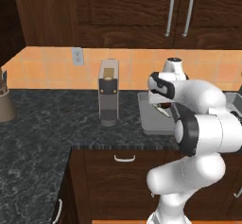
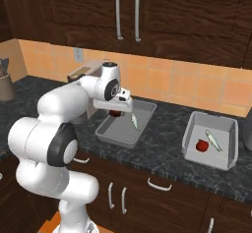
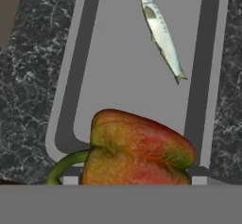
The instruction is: Place one bell pepper and one fish in each tupperware on the nearby counter, to pack two identical lunches.
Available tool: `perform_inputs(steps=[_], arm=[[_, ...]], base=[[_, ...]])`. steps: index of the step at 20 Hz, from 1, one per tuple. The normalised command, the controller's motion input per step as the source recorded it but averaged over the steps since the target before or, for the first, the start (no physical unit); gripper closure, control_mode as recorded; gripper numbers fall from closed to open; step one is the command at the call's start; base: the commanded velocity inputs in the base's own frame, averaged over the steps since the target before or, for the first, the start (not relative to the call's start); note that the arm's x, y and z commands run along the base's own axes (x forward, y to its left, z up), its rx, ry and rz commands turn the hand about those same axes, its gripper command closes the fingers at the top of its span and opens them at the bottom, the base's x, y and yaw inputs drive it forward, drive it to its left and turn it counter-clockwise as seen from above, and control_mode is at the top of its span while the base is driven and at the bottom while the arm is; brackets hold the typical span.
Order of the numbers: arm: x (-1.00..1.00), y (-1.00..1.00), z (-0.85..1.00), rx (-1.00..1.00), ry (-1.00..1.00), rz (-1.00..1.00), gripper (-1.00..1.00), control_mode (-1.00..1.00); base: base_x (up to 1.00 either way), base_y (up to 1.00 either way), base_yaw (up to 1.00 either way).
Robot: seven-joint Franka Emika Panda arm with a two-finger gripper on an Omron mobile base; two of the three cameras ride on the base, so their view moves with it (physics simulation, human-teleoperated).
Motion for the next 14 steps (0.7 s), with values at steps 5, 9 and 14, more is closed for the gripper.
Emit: perform_inputs(steps=[5,9,14], arm=[[0.59,-0.15,-0.6,0.0,0.09,0.08,1.0,-1.0],[0.56,-0.28,-0.64,0.0,0.05,0.08,1.0,-1.0],[0.64,-0.15,-0.59,0.0,0.0,0.11,1.0,-1.0]], base=[[0.0,0.0,0.0],[0.0,0.0,0.0],[0.0,0.0,0.0]])
